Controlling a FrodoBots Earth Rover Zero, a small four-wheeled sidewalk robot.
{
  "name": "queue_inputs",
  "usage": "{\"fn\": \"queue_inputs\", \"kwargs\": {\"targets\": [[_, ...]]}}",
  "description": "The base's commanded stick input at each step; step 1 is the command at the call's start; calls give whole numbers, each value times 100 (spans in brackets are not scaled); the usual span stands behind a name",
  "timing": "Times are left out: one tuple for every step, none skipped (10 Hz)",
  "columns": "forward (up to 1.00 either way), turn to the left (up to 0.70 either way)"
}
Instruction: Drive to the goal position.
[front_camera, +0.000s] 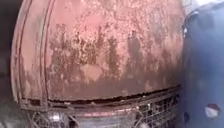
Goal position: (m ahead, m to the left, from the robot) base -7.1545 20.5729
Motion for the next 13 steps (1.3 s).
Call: {"fn": "queue_inputs", "kwargs": {"targets": [[-25,-2],[-25,0],[-25,0],[-25,1],[-25,3],[-25,3],[-25,3],[-25,3],[-24,2],[-15,-3],[-5,-16],[-4,-23],[-4,-24]]}}
